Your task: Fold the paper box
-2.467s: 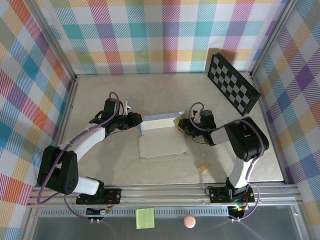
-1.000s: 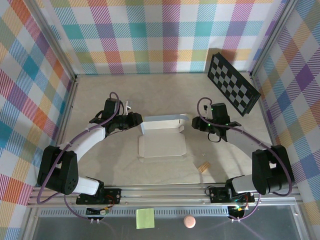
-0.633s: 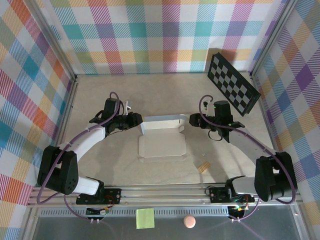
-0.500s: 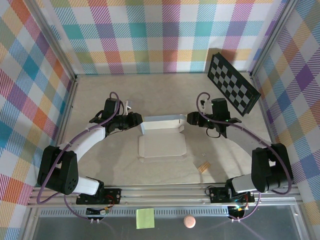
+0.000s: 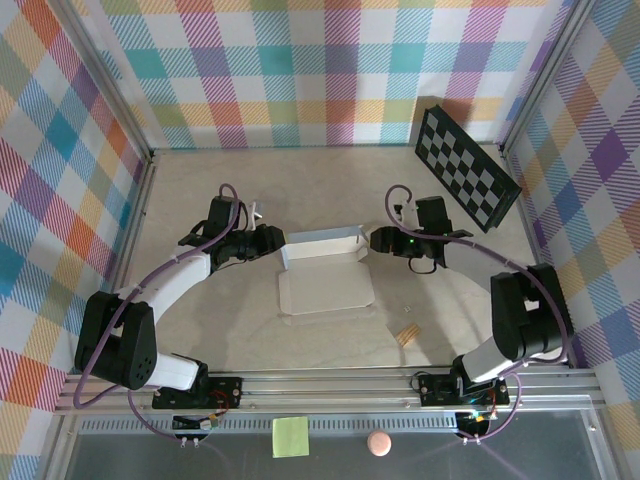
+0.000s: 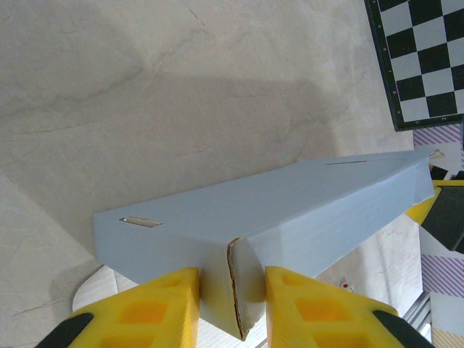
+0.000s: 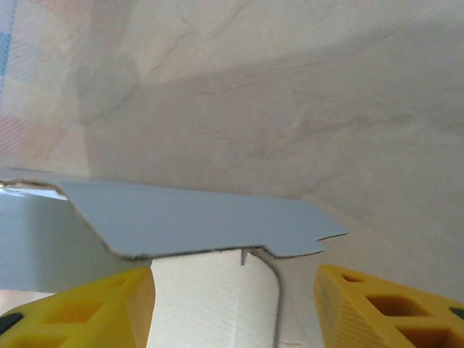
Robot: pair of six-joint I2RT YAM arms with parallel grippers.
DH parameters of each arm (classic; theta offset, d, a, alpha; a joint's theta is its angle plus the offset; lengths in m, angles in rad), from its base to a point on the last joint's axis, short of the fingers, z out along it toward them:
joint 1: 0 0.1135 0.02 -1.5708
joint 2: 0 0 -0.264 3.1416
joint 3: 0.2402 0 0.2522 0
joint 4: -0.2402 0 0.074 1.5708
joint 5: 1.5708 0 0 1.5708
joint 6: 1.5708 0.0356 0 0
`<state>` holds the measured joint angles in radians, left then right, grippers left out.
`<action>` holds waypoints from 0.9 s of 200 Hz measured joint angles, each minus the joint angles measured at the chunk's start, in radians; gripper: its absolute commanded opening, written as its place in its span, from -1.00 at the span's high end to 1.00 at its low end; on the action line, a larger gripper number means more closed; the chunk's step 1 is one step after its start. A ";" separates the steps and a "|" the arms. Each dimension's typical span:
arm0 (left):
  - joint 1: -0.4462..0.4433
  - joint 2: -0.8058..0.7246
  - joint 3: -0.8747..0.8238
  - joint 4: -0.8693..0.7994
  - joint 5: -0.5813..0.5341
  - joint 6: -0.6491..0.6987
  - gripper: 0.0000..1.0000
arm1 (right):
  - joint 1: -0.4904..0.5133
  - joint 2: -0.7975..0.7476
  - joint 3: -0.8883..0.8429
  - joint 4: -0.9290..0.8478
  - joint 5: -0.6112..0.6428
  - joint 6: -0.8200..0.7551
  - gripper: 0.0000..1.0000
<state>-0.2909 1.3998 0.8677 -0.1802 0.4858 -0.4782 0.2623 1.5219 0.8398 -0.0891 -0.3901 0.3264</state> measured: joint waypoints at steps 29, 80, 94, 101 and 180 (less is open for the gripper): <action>0.000 0.000 0.000 0.000 0.000 0.000 0.44 | 0.000 -0.049 0.000 -0.010 0.089 -0.033 -0.17; 0.000 0.000 0.001 0.000 0.000 0.000 0.44 | 0.000 0.013 0.023 -0.003 0.076 -0.109 -0.08; 0.000 0.000 0.001 0.000 0.000 0.000 0.44 | 0.000 0.028 0.023 0.006 0.043 -0.131 -0.02; 0.000 0.000 0.001 0.000 0.000 0.000 0.44 | 0.000 0.034 0.023 0.017 0.025 -0.138 0.03; 0.000 0.000 0.017 -0.035 -0.001 0.003 0.44 | 0.020 0.042 0.023 0.042 -0.008 -0.179 0.57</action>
<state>-0.2909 1.3998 0.8845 -0.2157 0.4850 -0.4747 0.2825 1.5635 0.8631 -0.0467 -0.3985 0.1471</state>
